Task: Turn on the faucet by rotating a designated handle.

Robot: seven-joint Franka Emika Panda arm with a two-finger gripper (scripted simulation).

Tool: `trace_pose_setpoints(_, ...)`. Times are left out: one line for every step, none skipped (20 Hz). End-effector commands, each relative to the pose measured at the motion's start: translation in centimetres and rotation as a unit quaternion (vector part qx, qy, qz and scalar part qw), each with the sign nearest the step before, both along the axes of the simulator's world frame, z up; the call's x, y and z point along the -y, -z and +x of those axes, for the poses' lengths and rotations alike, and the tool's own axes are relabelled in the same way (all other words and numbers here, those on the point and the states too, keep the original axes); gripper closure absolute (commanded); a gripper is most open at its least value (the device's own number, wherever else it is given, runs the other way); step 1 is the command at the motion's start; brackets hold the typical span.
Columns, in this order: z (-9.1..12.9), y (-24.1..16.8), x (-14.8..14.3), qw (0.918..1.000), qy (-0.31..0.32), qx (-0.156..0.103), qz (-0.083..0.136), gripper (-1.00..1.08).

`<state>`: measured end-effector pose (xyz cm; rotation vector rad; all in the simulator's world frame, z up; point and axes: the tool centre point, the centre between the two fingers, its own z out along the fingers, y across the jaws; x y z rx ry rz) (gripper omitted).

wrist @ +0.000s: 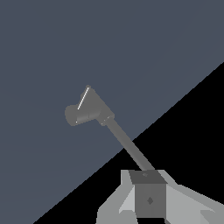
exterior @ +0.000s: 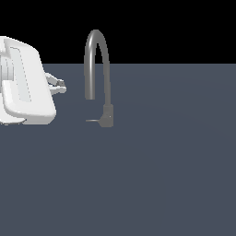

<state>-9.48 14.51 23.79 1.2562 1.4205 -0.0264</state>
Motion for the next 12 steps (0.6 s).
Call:
trace_pose_setpoints(0.2, 1.0, -0.1, 0.9996, -0.020, 0.000, -0.020, 1.08)
trace_pose_setpoints(0.3, 1.4, -0.1, 0.9992, -0.028, 0.000, -0.028, 1.08)
trace_pose_setpoints(0.4, 1.8, -0.1, 0.9987, -0.036, 0.001, -0.036, 1.08)
trace_pose_setpoints(0.4, 2.2, 0.0, 0.9981, -0.044, 0.001, -0.044, 1.08)
trace_pose_setpoints(0.5, 2.5, 0.0, 0.9973, -0.052, 0.001, -0.052, 1.08)
trace_pose_setpoints(0.6, 2.9, 0.0, 0.9964, -0.060, 0.001, -0.060, 1.08)
trace_pose_setpoints(0.7, 3.3, 0.0, 0.9954, -0.067, 0.001, -0.068, 1.08)
trace_pose_setpoints(0.8, 3.7, 0.1, 0.9943, -0.075, 0.001, -0.076, 1.08)
trace_pose_setpoints(0.8, 4.1, 0.1, 0.9930, -0.083, 0.001, -0.084, 1.08)
trace_pose_setpoints(0.9, 4.5, 0.1, 0.9916, -0.091, 0.001, -0.092, 1.08)
trace_pose_setpoints(1.0, 4.9, 0.2, 0.9901, -0.098, 0.001, -0.100, 1.08)
trace_pose_setpoints(1.1, 5.3, 0.3, 0.9885, -0.106, 0.001, -0.108, 1.08)
